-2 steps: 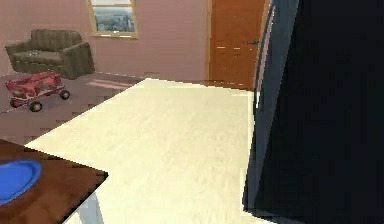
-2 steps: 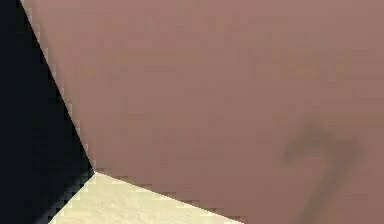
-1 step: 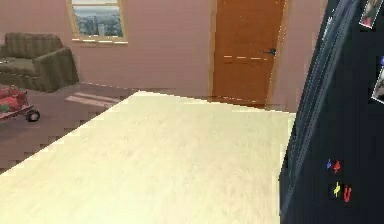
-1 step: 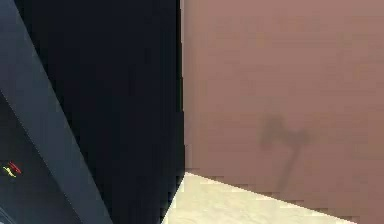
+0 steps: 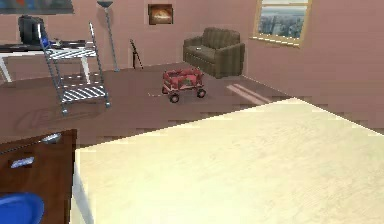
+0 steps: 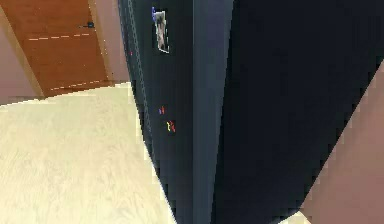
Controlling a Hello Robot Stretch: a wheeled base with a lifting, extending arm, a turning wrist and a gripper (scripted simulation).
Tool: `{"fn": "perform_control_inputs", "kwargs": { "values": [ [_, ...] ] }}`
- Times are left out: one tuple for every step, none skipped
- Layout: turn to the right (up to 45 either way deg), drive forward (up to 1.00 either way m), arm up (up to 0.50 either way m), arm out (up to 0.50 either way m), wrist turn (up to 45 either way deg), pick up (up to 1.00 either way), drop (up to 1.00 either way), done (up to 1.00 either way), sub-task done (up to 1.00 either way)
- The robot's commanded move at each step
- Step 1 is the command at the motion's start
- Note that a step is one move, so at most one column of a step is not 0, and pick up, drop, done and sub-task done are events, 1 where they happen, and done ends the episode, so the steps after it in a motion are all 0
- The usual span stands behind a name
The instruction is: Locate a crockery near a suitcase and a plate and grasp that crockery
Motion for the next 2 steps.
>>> {"fn": "perform_control_inputs", "kwargs": {
  "values": [
    [-18.0,0.00,0.00,0.00,0.0,0.00,0.00,0.00,0.00],
    [0.0,1.00,0.00,0.00,0.0,0.00,0.00,0.00,0.00]
  ]
}}
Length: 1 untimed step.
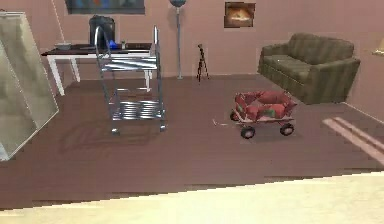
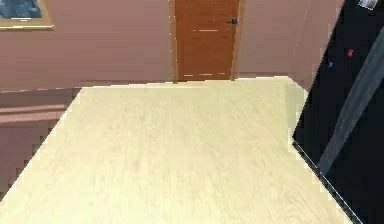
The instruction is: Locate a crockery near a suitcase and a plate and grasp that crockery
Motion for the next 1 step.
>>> {"fn": "perform_control_inputs", "kwargs": {
  "values": [
    [0.0,0.50,0.00,0.00,0.0,0.00,0.00,0.00,0.00]
  ]
}}
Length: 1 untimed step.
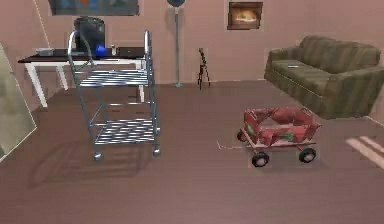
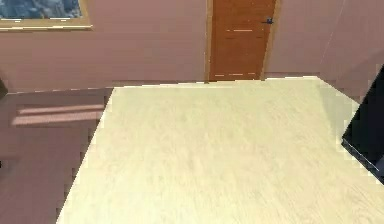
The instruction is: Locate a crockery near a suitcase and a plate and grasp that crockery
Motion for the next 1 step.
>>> {"fn": "perform_control_inputs", "kwargs": {
  "values": [
    [-39.0,0.00,0.00,0.00,0.0,0.00,0.00,0.00,0.00]
  ]
}}
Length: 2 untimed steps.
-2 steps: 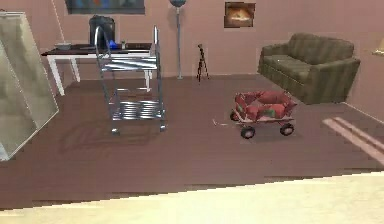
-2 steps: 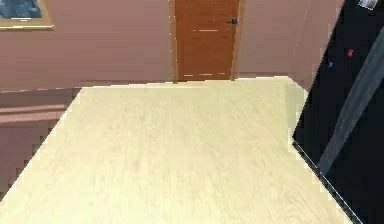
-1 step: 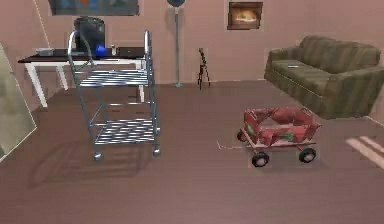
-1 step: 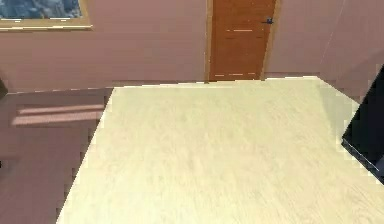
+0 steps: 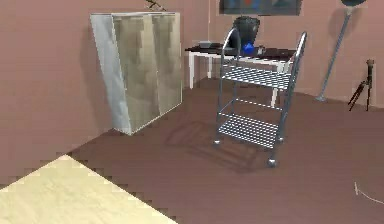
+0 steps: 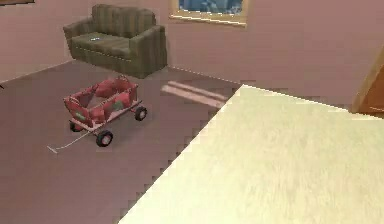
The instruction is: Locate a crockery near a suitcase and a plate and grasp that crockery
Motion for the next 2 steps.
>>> {"fn": "perform_control_inputs", "kwargs": {
  "values": [
    [0.0,1.00,0.00,0.00,0.0,0.00,0.00,0.00,0.00],
    [-6.0,0.00,0.00,0.00,0.0,0.00,0.00,0.00,0.00]
  ]
}}
